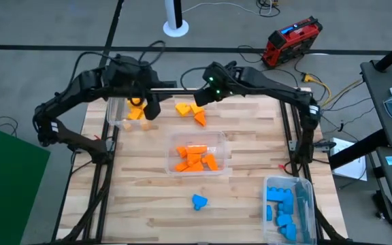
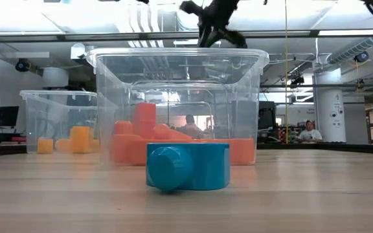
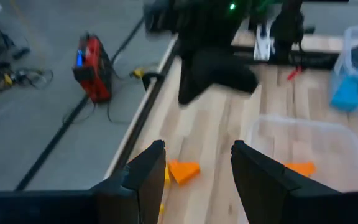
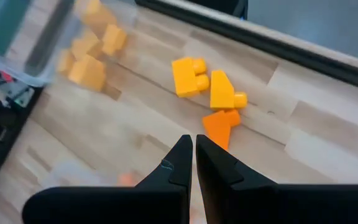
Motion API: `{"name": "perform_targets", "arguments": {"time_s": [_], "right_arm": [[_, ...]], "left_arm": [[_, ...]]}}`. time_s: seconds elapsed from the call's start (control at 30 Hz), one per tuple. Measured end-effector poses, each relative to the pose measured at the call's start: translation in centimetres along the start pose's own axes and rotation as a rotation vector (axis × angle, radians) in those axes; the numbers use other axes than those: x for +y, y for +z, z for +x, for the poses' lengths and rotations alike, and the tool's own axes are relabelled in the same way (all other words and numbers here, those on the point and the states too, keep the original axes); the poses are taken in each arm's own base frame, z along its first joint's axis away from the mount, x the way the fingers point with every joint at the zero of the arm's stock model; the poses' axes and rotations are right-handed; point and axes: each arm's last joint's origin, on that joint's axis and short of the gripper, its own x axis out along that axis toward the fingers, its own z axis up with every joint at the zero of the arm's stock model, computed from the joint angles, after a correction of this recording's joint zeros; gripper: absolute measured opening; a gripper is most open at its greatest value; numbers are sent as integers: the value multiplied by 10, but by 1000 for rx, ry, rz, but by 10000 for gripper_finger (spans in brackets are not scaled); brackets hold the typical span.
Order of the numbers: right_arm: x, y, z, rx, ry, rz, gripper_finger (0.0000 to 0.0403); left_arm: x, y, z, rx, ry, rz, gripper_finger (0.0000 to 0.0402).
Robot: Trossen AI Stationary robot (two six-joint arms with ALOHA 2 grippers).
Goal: Sort blocks
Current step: Put the yellow game piece into the top left transparent bin
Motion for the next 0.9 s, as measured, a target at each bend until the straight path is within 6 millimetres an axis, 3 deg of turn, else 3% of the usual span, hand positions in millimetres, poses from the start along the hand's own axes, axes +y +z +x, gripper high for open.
{"name": "perform_targets", "arguments": {"time_s": [0.3, 0.67, 0.9], "right_arm": [[-35, 26, 55, 93, -38, -6, 13], [-64, 38, 112, 198, -21, 6, 13], [-73, 44, 132, 202, 5, 16, 13]], "left_arm": [[2, 4, -11, -69, 27, -37, 161], [12, 3, -13, -56, 167, -57, 161], [27, 0, -13, -44, 221, -87, 161]]}}
